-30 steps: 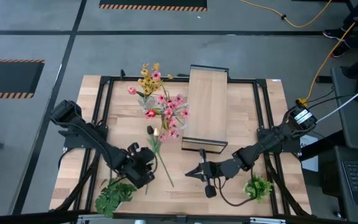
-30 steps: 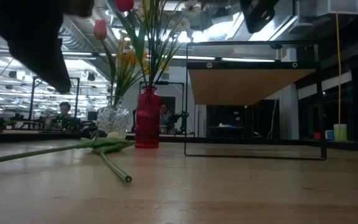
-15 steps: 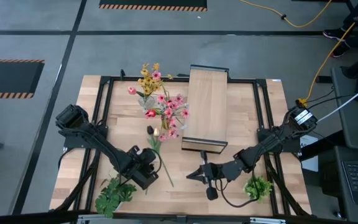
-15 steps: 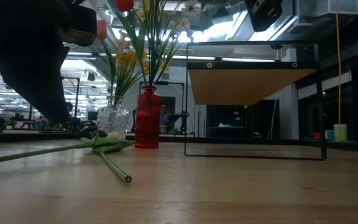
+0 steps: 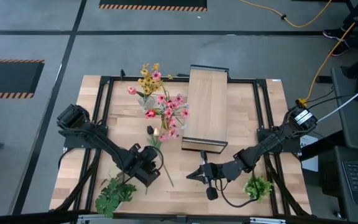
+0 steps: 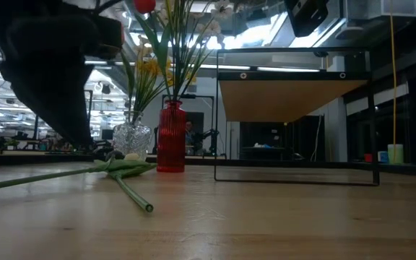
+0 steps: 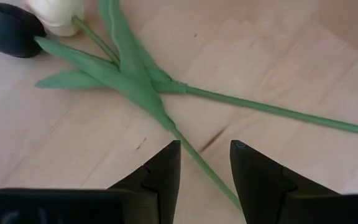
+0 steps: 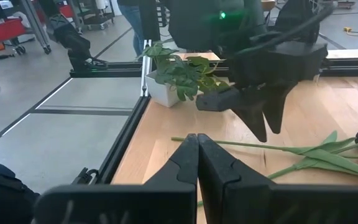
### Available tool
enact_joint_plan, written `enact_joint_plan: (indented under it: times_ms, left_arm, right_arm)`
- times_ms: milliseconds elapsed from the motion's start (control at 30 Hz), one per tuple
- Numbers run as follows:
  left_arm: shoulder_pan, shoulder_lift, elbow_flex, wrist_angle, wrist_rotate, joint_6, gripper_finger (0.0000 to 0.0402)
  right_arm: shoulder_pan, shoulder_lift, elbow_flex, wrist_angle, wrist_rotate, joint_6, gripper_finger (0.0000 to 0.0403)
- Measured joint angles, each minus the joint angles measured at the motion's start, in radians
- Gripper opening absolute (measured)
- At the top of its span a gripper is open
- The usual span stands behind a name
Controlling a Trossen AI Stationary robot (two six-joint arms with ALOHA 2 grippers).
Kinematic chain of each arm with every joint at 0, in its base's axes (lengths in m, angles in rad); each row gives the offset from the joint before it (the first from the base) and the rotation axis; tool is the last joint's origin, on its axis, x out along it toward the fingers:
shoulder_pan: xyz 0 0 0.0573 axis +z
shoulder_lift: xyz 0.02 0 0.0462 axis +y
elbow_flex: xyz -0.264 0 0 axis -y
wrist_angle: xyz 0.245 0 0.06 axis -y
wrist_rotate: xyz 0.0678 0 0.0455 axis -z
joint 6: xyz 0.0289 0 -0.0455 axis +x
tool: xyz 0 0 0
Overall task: Pick and place flowers into a vace then onto a shelf
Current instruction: Put the light yellow tulip into the transparent vase
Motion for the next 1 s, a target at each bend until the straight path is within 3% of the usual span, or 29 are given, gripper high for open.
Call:
enact_joint_plan:
  times_ms: [533,667,867,1000]
  left_arm:
    - [0.07,0.123,0.002,0.077,0.086,0.135,0.0125]
    - [0.07,0.107,-0.002,0.078,0.084,0.156,0.0092]
    - [0.069,0.103,-0.003,0.067,0.076,0.13,0.0011]
    - [0.068,0.102,-0.003,0.053,0.076,0.124,0.0004]
  right_arm:
    - [0.0,0.0,-0.001,0.001,-0.001,0.005,0.0005]
    - [0.0,0.0,-0.001,0.001,-0.001,0.004,0.0005]
    - [0.0,0.0,-0.001,0.001,-0.001,0.003,0.0005]
    - [-0.001,0.0,-0.001,0.001,-0.001,0.002,0.0005]
